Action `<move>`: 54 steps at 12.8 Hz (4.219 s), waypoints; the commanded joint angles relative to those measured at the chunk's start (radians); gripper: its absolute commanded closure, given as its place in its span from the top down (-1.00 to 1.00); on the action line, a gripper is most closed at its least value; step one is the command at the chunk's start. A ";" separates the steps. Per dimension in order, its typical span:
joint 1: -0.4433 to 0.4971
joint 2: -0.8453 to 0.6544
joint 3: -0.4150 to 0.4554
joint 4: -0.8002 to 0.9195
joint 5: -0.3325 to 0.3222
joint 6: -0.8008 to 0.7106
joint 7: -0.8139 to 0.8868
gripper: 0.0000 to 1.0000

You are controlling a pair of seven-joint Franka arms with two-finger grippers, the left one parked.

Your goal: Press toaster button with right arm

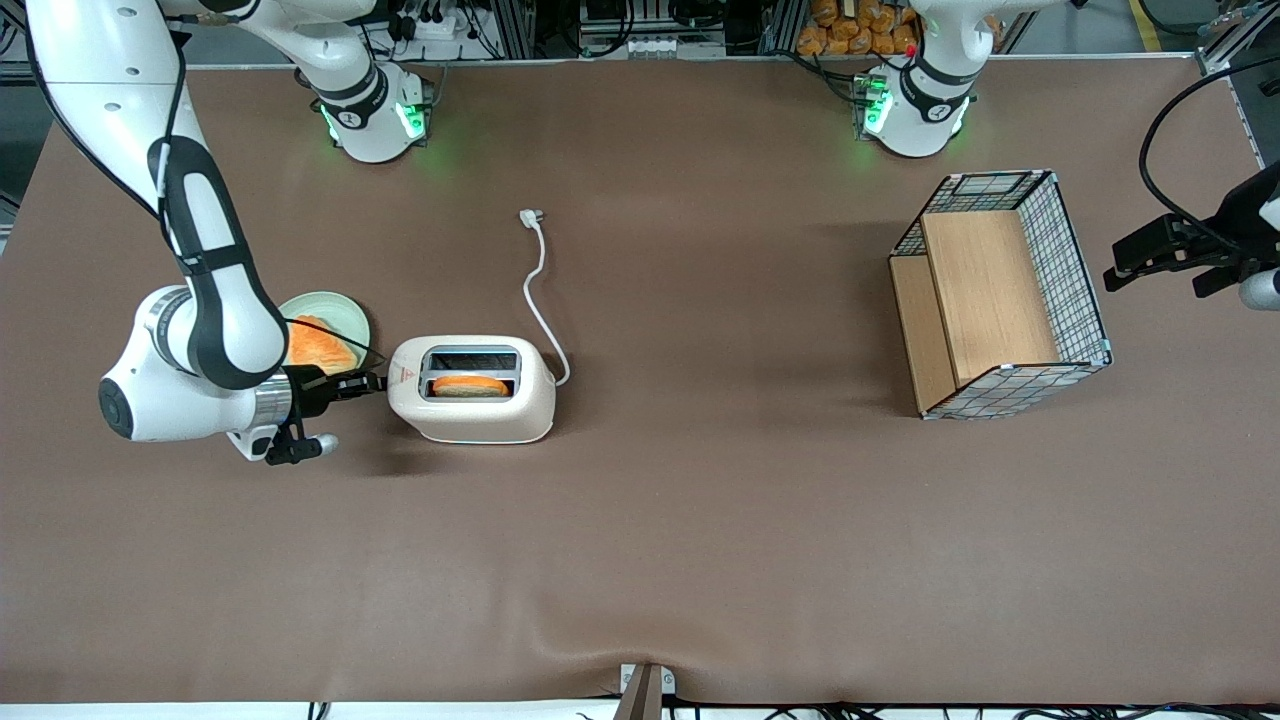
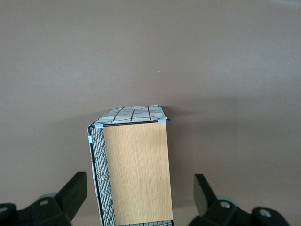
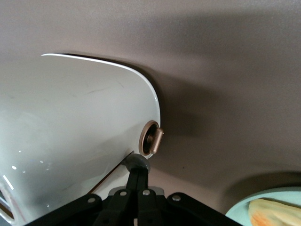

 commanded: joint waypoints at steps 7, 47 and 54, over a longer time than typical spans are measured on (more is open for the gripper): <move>-0.001 0.086 0.011 0.003 0.072 0.024 -0.062 -1.00; -0.015 -0.522 -0.017 0.153 -0.553 -0.307 0.266 1.00; -0.056 -0.545 -0.023 0.255 -0.572 -0.436 0.254 1.00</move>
